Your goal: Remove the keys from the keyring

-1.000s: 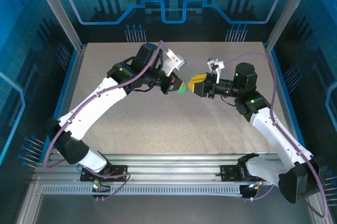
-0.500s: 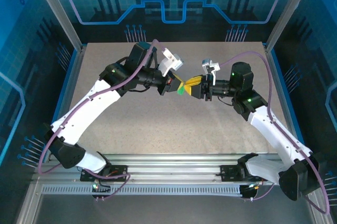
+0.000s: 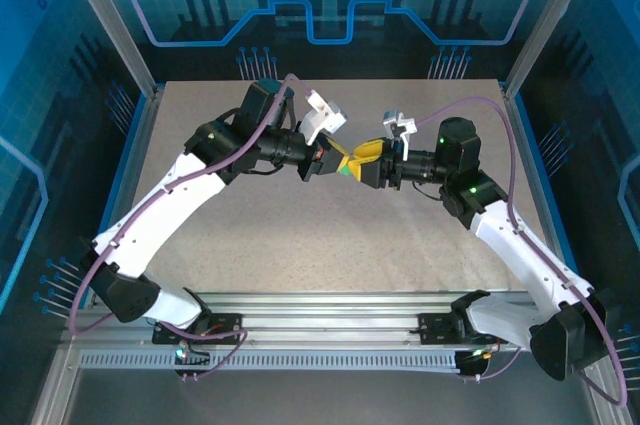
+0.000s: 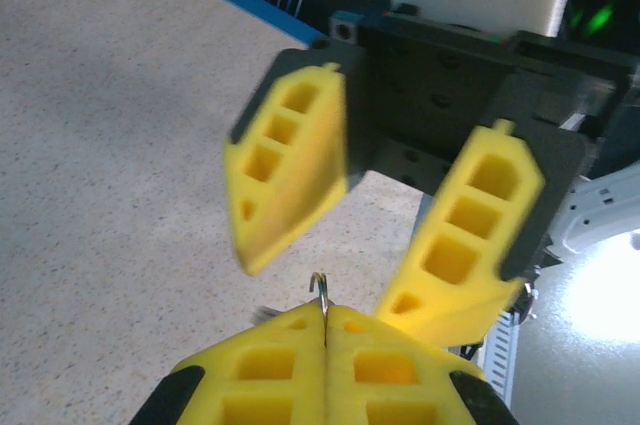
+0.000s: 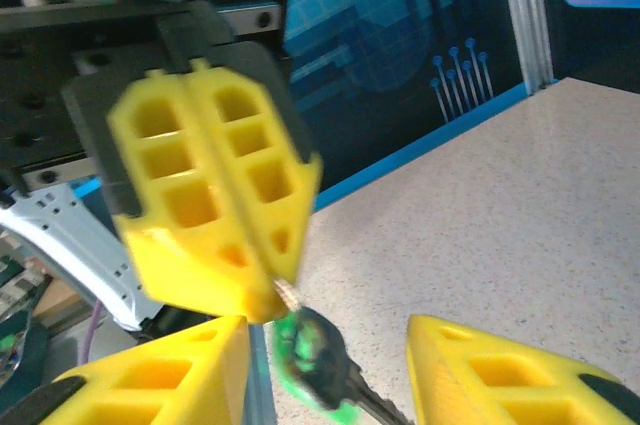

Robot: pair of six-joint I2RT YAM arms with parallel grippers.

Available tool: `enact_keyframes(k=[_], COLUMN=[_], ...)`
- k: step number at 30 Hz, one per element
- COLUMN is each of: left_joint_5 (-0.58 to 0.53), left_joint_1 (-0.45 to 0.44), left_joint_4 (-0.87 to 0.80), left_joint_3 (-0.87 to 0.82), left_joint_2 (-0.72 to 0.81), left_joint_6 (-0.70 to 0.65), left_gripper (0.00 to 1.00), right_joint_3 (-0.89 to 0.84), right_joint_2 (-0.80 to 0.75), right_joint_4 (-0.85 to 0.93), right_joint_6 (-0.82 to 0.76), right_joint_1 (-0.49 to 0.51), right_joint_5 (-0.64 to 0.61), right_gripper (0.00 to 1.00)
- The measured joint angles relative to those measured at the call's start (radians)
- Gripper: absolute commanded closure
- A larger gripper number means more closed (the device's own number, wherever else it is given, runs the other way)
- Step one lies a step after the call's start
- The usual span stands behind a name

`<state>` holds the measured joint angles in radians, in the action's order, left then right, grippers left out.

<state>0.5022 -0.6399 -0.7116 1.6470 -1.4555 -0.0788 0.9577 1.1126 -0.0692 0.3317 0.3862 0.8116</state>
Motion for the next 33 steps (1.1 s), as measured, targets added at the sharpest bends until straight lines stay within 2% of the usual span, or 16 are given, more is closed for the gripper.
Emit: enact_keyframes(k=[2, 14, 18, 21, 24, 29, 33], left_joint_5=[0.005, 0.016, 0.019, 0.019, 0.019, 0.019, 0.023], left_joint_1=[0.000, 0.002, 0.003, 0.005, 0.010, 0.051, 0.094], left_joint_4=[0.001, 0.007, 0.009, 0.012, 0.035, 0.116, 0.200], left_joint_3=[0.000, 0.000, -0.002, -0.008, -0.027, -0.110, -0.201], left_joint_2=[0.004, 0.008, 0.008, 0.010, 0.016, 0.070, 0.145], left_joint_6=[0.000, 0.000, 0.000, 0.000, 0.001, 0.048, 0.100], left_gripper=[1.00, 1.00, 1.00, 0.87, 0.68, 0.50, 0.32], right_joint_3=[0.000, 0.000, 0.000, 0.000, 0.001, 0.020, 0.048], right_joint_2=[-0.002, -0.009, -0.010, -0.012, -0.014, -0.016, -0.019], right_joint_4=[0.000, -0.034, -0.036, -0.029, -0.013, 0.019, 0.035], right_joint_6=[-0.001, 0.006, 0.002, -0.002, -0.009, -0.011, -0.011], right_joint_1=[0.000, 0.000, 0.000, 0.000, 0.000, 0.000, 0.000], right_joint_5=[-0.013, 0.011, 0.024, 0.024, 0.023, 0.011, 0.005], right_gripper=[0.54, 0.87, 0.92, 0.94, 0.97, 0.98, 0.98])
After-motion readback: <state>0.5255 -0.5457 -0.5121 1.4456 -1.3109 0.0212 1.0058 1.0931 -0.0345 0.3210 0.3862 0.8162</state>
